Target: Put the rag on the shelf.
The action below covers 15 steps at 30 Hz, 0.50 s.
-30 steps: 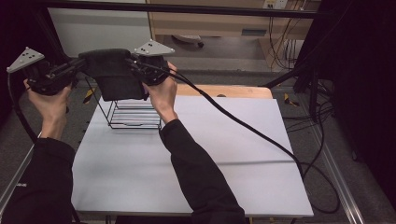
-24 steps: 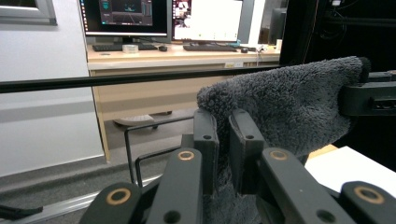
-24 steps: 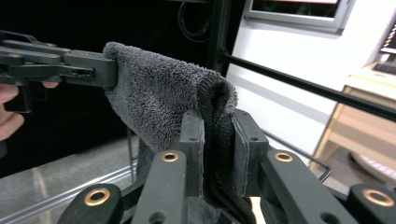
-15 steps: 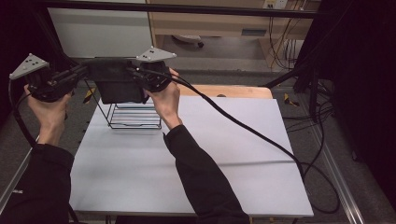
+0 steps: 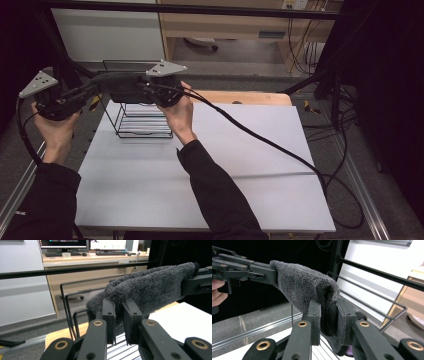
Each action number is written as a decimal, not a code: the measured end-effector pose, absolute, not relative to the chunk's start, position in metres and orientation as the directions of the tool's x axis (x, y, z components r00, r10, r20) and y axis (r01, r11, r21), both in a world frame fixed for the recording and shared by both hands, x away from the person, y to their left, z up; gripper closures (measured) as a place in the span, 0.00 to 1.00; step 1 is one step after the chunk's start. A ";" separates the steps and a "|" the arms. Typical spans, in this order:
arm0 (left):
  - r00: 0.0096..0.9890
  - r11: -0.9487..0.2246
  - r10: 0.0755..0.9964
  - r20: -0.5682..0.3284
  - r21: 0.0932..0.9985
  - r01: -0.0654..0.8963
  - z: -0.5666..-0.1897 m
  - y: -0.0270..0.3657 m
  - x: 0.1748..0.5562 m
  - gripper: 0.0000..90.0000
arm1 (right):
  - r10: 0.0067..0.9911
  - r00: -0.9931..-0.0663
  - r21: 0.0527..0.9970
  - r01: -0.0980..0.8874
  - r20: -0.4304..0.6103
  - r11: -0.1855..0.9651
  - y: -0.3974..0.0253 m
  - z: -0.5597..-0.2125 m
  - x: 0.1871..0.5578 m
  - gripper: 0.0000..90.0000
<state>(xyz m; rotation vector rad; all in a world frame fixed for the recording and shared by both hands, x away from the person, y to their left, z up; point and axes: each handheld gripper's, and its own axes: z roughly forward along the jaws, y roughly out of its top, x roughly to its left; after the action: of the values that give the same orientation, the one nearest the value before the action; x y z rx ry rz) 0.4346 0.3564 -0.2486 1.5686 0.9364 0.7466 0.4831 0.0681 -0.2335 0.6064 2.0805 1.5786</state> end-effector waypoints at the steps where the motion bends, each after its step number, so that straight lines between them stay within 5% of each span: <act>1: 0.488 -0.078 0.873 -0.022 0.980 0.183 -0.250 0.357 0.434 0.89 | 0.591 -0.801 0.965 0.075 -0.092 0.252 0.068 -0.235 0.483 0.84; 15: 0.479 -0.058 0.874 -0.079 0.963 0.265 -0.225 0.363 0.428 0.78 | 0.572 -0.814 0.961 0.073 -0.096 0.265 0.065 -0.242 0.482 0.84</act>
<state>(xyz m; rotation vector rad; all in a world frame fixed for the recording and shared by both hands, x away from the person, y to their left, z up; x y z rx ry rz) 0.4281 0.3626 -0.2250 1.5938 1.0102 0.6725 0.4821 0.0653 -0.2425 0.5842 2.1148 1.5713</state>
